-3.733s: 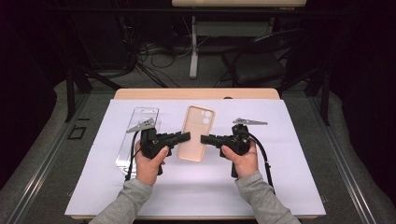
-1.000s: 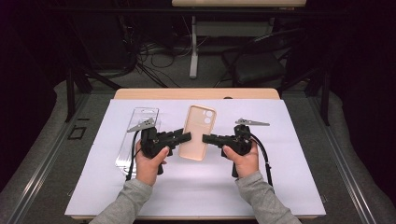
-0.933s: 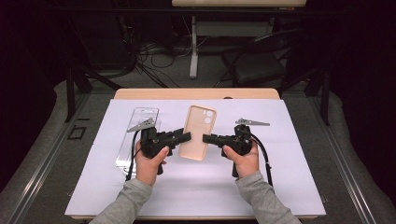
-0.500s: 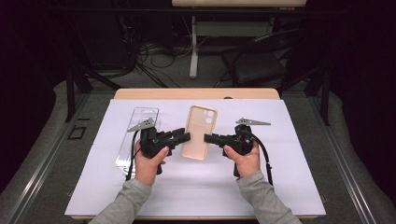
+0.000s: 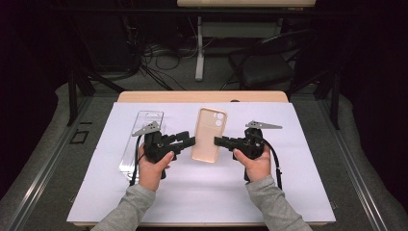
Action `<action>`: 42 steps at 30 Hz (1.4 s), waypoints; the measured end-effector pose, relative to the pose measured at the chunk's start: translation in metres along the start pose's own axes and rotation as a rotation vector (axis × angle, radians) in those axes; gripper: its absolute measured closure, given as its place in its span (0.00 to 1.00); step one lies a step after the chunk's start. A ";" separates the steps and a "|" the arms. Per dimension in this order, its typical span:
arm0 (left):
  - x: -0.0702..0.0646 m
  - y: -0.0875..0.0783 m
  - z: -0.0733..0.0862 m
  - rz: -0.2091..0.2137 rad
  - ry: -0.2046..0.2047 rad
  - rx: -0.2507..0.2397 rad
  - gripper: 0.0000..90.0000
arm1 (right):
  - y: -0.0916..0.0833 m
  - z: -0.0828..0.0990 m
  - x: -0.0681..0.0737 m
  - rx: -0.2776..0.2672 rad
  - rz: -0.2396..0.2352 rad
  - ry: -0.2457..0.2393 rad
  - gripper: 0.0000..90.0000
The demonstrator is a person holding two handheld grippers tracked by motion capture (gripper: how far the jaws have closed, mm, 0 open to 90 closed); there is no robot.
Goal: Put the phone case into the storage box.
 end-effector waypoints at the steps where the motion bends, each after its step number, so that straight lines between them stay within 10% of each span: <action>1: 0.001 0.000 0.000 -0.003 0.001 0.004 0.56 | 0.000 0.000 0.000 0.002 0.009 0.001 0.90; 42: 0.007 -0.003 -0.001 -0.186 0.082 0.049 0.49 | -0.003 0.001 -0.004 0.010 0.111 -0.051 0.90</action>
Point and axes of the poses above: each handheld gripper's, and its own axes: y roughly forward along the jaws, z roughly out of its underside, x roughly to its left, the point moved 6 cm from there along y, roughly forward along the jaws, and after that the axes turned 13 degrees about x, right-handed, at the moved point
